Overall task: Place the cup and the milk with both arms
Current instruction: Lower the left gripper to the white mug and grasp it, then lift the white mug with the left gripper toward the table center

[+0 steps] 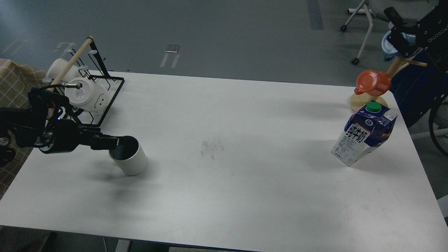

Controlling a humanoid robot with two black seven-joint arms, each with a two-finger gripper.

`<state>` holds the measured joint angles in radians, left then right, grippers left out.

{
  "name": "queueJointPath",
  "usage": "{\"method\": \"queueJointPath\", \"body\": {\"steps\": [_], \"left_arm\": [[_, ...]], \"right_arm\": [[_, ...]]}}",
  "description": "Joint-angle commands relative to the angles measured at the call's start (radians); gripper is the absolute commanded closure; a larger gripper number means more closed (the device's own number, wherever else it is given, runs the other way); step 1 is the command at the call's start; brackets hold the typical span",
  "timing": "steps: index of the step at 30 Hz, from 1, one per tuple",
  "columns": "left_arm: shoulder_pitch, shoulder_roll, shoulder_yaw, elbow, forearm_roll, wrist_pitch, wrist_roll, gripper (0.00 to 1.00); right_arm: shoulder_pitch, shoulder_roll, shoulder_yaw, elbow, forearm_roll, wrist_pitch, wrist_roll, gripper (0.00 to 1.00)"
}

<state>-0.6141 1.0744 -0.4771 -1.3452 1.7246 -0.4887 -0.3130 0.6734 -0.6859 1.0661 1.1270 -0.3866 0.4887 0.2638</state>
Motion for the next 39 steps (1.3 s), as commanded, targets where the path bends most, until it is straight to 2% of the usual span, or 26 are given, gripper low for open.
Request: {"method": "queueJointPath", "body": {"steps": [1, 13, 17, 21, 22, 23, 24, 27, 28, 30, 39], "left_arm": [[0.022, -0.004, 0.000, 0.000, 0.004, 0.000, 0.000, 0.02], [0.023, -0.060, 0.000, 0.043, 0.006, 0.000, 0.002, 0.02], [0.023, -0.059, 0.000, 0.047, 0.006, 0.000, 0.002, 0.09], [0.023, -0.056, 0.002, 0.049, 0.007, 0.000, 0.005, 0.31], [0.025, -0.056, 0.002, 0.049, 0.007, 0.000, 0.005, 0.41], [0.025, -0.056, 0.002, 0.049, 0.009, 0.000, 0.006, 0.45], [0.025, -0.056, 0.002, 0.049, 0.015, 0.000, 0.006, 0.54], [0.028, -0.056, 0.012, 0.049, 0.036, 0.000, 0.006, 0.71], [0.028, -0.056, 0.012, 0.049, 0.036, 0.000, 0.006, 0.71], [0.027, -0.056, 0.021, 0.049, 0.043, 0.000, 0.008, 0.98], [0.019, -0.051, 0.020, 0.049, 0.076, 0.000, 0.008, 1.00]], "right_arm": [[-0.002, 0.000, 0.000, 0.000, -0.002, 0.000, 0.000, 0.00], [-0.009, 0.000, 0.002, -0.001, -0.002, 0.000, 0.000, 0.00], [-0.012, 0.000, 0.002, -0.001, -0.002, 0.000, 0.000, 0.00], [-0.012, 0.000, 0.002, 0.000, 0.000, 0.000, 0.000, 0.00], [-0.012, 0.000, 0.002, 0.000, -0.002, 0.000, 0.000, 0.00], [-0.012, 0.000, 0.002, 0.000, 0.000, 0.000, 0.000, 0.00], [-0.012, 0.000, 0.002, 0.000, -0.002, 0.000, 0.000, 0.00], [-0.012, 0.000, 0.002, 0.000, -0.002, 0.000, 0.000, 0.00], [-0.012, 0.000, 0.002, 0.000, -0.002, 0.000, 0.000, 0.00], [-0.012, 0.000, 0.002, 0.000, 0.000, 0.000, 0.000, 0.00], [-0.014, 0.000, 0.002, -0.001, -0.002, 0.000, 0.000, 0.00]]}}
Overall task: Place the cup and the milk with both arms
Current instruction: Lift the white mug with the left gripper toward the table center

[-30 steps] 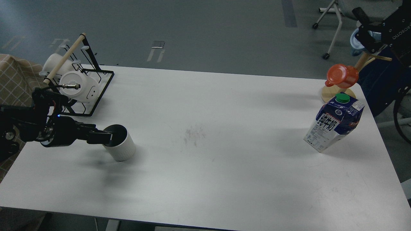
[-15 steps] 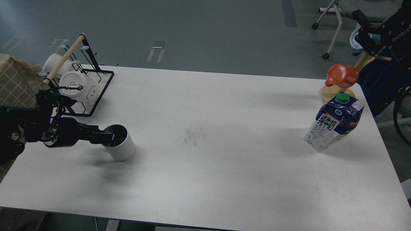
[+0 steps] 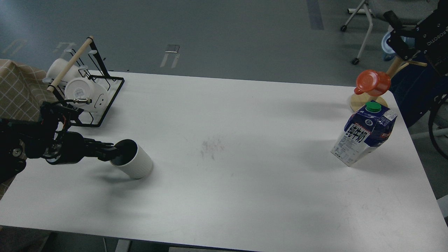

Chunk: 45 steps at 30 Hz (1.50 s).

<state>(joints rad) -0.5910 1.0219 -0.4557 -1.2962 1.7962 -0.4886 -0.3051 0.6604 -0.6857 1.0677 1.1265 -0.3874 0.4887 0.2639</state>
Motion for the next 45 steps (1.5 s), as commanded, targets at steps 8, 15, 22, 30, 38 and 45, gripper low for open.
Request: {"method": "queueJointPath", "body": {"steps": [8, 15, 22, 30, 38, 45], "left_arm": [[-0.047, 0.010, -0.006, -0.034, -0.003, 0.000, -0.012, 1.00], [-0.099, 0.043, -0.011, -0.159, -0.006, 0.000, -0.012, 1.00], [-0.197, 0.011, -0.012, -0.258, -0.008, 0.000, 0.004, 1.00], [-0.312, -0.186, 0.000, -0.242, 0.005, 0.000, 0.064, 1.00], [-0.409, -0.405, 0.083, -0.124, 0.051, 0.000, 0.101, 1.00], [-0.545, -0.583, 0.267, 0.026, 0.051, 0.000, 0.093, 1.00]], "right_arm": [[-0.001, -0.002, 0.000, -0.001, -0.001, 0.000, 0.000, 0.00], [-0.001, 0.000, 0.000, 0.001, -0.001, 0.000, 0.000, 0.00], [0.005, 0.000, 0.011, -0.002, -0.001, 0.000, -0.002, 0.00], [0.065, 0.008, 0.008, -0.011, -0.002, 0.000, -0.008, 0.00], [0.113, 0.014, 0.001, -0.039, -0.004, 0.000, -0.014, 0.00], [0.214, 0.058, -0.031, -0.065, -0.011, 0.000, -0.031, 0.00]]}}
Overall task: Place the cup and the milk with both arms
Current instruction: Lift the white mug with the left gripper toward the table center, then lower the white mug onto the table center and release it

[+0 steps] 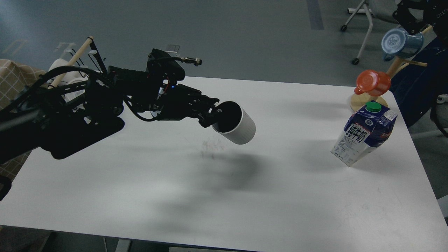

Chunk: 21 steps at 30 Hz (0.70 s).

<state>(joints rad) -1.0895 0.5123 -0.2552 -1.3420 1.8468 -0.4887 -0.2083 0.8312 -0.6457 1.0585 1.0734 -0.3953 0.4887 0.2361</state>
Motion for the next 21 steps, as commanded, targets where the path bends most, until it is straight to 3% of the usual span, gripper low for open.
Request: {"method": "queueJointPath", "body": {"steps": [1, 14, 21], "left_arm": [[-0.056, -0.092, 0.077, 0.092, 0.000, 0.000, -0.003, 1.00], [-0.193, -0.294, 0.270, 0.303, -0.004, 0.000, -0.042, 1.00], [-0.219, -0.337, 0.333, 0.379, -0.015, 0.000, -0.065, 1.00]], "right_arm": [[0.052, 0.018, -0.028, -0.015, -0.004, 0.000, -0.003, 0.00], [0.079, 0.051, -0.054, -0.013, -0.002, 0.000, -0.003, 0.00], [0.068, 0.047, -0.054, -0.012, 0.000, 0.000, -0.003, 0.00]]}}
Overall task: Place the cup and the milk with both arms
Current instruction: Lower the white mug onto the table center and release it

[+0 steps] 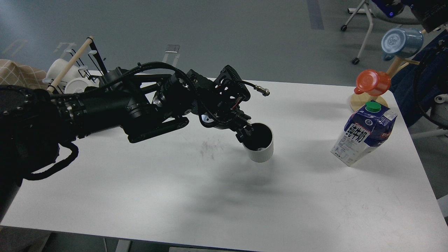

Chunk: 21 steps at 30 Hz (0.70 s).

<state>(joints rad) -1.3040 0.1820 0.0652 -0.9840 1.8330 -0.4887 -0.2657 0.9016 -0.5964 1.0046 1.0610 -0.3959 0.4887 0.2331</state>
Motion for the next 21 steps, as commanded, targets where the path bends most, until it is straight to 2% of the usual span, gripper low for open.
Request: {"method": "queueJointPath", "body": {"steps": [1, 21], "left_arm": [[-0.003, -0.007, 0.016, 0.028, 0.000, 0.000, -0.007, 1.00], [0.015, 0.004, 0.059, 0.033, -0.008, 0.000, -0.007, 1.00]], "right_arm": [[-0.003, -0.003, 0.000, 0.002, 0.000, 0.000, 0.000, 0.00], [-0.018, 0.001, -0.001, 0.001, 0.000, 0.000, 0.002, 0.00]]}}
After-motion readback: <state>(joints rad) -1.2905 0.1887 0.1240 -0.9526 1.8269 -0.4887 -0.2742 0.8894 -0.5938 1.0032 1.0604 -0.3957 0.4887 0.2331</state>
